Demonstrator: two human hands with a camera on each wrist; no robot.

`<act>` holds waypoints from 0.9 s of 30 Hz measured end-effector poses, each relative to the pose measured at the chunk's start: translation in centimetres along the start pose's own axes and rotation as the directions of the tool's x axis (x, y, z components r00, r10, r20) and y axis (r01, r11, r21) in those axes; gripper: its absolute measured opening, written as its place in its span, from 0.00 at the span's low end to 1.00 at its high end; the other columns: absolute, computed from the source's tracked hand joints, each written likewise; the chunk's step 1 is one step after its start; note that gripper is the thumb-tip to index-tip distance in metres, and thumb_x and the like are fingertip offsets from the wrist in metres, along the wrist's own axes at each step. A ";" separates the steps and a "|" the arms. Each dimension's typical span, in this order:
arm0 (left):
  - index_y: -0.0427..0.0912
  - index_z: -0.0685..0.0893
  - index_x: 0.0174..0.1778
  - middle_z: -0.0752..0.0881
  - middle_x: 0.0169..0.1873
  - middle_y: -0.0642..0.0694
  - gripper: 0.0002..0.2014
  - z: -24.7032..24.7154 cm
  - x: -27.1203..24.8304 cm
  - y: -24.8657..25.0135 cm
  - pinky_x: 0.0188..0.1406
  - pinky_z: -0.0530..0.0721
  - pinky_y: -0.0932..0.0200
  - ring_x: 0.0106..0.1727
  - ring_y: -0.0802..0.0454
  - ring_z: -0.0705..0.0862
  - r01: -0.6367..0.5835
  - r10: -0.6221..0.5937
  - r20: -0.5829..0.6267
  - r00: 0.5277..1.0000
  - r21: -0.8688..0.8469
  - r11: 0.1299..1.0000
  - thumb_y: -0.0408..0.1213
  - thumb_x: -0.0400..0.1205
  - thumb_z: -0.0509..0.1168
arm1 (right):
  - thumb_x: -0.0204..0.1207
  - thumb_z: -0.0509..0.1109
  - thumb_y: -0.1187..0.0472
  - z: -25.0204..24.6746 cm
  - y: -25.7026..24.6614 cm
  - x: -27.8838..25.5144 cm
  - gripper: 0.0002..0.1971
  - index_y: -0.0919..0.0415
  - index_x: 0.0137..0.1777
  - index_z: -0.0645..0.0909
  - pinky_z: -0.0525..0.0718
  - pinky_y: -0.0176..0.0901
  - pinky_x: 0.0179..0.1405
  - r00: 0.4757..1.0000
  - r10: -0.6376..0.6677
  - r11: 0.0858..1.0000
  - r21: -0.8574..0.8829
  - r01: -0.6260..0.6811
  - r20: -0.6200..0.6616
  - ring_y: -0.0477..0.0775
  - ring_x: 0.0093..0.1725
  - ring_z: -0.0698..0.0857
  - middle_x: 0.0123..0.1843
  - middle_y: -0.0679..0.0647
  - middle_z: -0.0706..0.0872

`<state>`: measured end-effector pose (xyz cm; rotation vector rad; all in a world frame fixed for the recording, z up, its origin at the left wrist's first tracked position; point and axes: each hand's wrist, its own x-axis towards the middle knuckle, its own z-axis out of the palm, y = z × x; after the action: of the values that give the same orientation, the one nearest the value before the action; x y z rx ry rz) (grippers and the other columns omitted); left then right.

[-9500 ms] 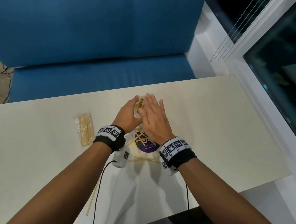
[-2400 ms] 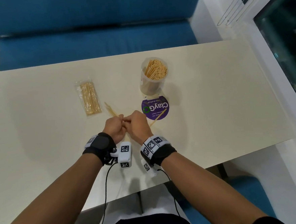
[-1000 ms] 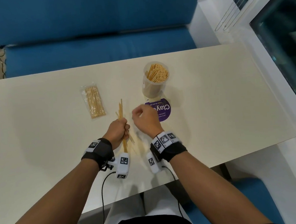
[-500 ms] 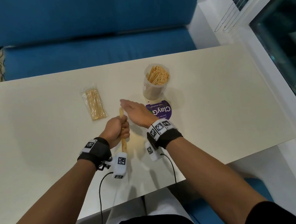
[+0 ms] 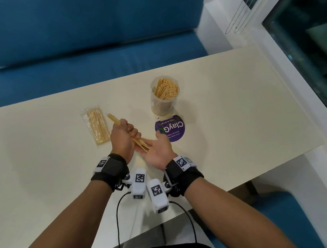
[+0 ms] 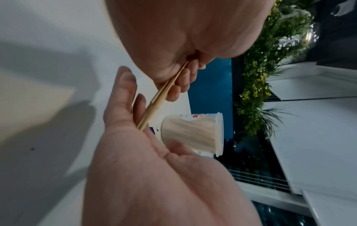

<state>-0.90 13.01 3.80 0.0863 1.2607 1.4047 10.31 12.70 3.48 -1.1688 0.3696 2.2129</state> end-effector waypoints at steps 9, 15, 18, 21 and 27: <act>0.45 0.68 0.42 0.68 0.27 0.52 0.12 0.4 -0.1 -0.3 0.30 0.71 0.56 0.27 0.54 0.66 -0.061 0.053 0.056 0.997 0.159 0.985 0.41 0.93 0.53 | 0.92 0.55 0.41 0.5 -1.5 0.0 0.37 0.77 0.83 0.65 0.78 0.66 0.78 0.995 0.097 0.995 -0.019 -0.097 0.010 0.68 0.78 0.80 0.74 0.67 0.80; 0.46 0.67 0.40 0.65 0.27 0.51 0.13 1.0 -0.5 1.1 0.23 0.64 0.60 0.24 0.55 0.61 -0.041 -0.021 0.173 0.985 0.348 0.937 0.36 0.92 0.54 | 0.90 0.60 0.40 0.1 -2.4 -1.7 0.24 0.59 0.71 0.81 0.79 0.55 0.57 0.991 -0.130 0.545 -0.836 0.059 -0.015 0.61 0.60 0.84 0.68 0.57 0.86; 0.47 0.70 0.37 0.65 0.25 0.51 0.12 1.3 -1.4 2.0 0.21 0.60 0.61 0.24 0.54 0.59 -0.024 -0.122 0.234 0.965 0.537 0.843 0.35 0.87 0.57 | 0.89 0.68 0.52 1.1 -4.4 -3.4 0.21 0.47 0.80 0.74 0.86 0.47 0.52 0.849 -0.422 0.165 -0.895 0.415 0.316 0.56 0.58 0.87 0.70 0.49 0.85; 0.45 0.72 0.32 0.68 0.22 0.51 0.16 2.0 -2.2 2.4 0.21 0.60 0.61 0.23 0.53 0.61 -0.096 -0.132 0.275 0.952 0.680 0.727 0.42 0.87 0.61 | 0.86 0.72 0.58 3.2 -6.9 -5.5 0.26 0.40 0.82 0.73 0.89 0.37 0.53 0.724 -0.366 -0.123 -0.802 0.585 0.584 0.50 0.56 0.88 0.68 0.47 0.84; 0.44 0.75 0.26 0.74 0.20 0.51 0.17 4.4 -2.5 4.5 0.27 0.69 0.55 0.22 0.52 0.71 -0.281 -0.051 0.330 0.942 0.864 0.417 0.37 0.82 0.67 | 0.84 0.75 0.59 7.2 -10.2 -8.3 0.13 0.51 0.67 0.86 0.90 0.44 0.58 0.702 -0.254 -0.448 -0.724 0.524 0.665 0.49 0.52 0.89 0.57 0.49 0.89</act>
<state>-0.18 15.05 10.21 1.1454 1.6315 0.5885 15.62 21.07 14.76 -1.2580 -2.1803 1.3375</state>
